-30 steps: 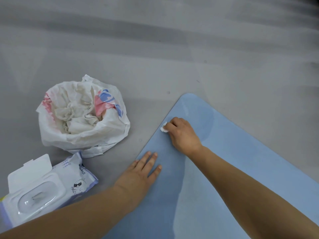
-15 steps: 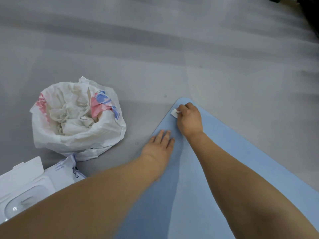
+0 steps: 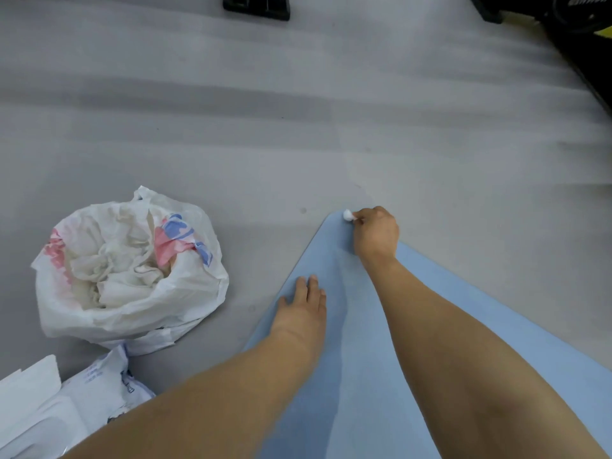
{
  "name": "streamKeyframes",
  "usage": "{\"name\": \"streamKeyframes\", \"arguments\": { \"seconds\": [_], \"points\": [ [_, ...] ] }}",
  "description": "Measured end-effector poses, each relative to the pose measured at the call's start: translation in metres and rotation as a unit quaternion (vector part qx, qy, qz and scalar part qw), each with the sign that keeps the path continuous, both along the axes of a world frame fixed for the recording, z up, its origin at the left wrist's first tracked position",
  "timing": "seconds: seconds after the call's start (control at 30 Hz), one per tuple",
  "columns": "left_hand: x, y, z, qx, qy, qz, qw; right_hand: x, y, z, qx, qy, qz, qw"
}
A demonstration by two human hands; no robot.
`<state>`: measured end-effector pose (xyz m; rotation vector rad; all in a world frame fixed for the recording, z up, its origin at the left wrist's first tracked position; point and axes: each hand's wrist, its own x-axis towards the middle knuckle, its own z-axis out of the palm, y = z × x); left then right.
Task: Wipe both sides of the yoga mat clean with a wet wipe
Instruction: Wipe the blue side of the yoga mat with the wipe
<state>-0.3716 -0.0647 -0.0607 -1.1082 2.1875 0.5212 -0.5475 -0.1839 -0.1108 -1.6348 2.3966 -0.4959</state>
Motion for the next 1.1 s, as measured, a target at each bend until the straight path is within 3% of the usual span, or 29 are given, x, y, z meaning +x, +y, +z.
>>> {"name": "streamKeyframes", "arguments": {
  "seconds": [0.07, 0.23, 0.33, 0.47, 0.63, 0.77, 0.87, 0.97, 1.03, 1.1],
  "points": [
    [0.001, 0.0, 0.001, 0.002, 0.004, -0.001, 1.0, 0.005, 0.0, 0.003, -0.002, -0.006, -0.013, 1.0],
    [0.003, -0.002, 0.002, 0.003, 0.016, 0.009, 1.0, 0.041, 0.049, -0.002, -0.041, -0.036, 0.173, 0.983],
    [0.005, -0.001, 0.002, -0.003, 0.01, -0.002, 1.0, 0.04, 0.054, -0.007, -0.076, -0.01, 0.227, 0.971],
    [0.006, -0.002, 0.0, -0.002, 0.015, -0.009, 1.0, 0.015, 0.012, -0.013, -0.094, 0.031, 0.133, 0.986],
    [0.009, 0.0, -0.005, 0.002, 0.013, -0.01, 1.0, 0.006, -0.007, -0.009, -0.041, 0.013, 0.04, 0.998],
    [0.01, 0.002, -0.007, 0.012, 0.033, 0.019, 0.999, 0.028, 0.041, -0.005, -0.055, 0.015, 0.164, 0.985],
    [0.01, 0.003, -0.008, 0.02, 0.035, 0.036, 0.999, 0.017, 0.041, 0.0, -0.048, 0.076, 0.234, 0.968],
    [0.01, 0.003, -0.011, 0.024, 0.034, 0.032, 0.999, -0.001, 0.009, 0.002, -0.019, 0.122, 0.109, 0.986],
    [0.012, 0.003, -0.012, 0.023, 0.028, 0.027, 0.999, -0.005, -0.002, 0.001, 0.0, 0.097, 0.039, 0.995],
    [0.012, 0.003, -0.013, 0.024, 0.026, 0.025, 0.999, 0.007, 0.005, 0.002, -0.008, 0.055, 0.035, 0.998]
  ]
}}
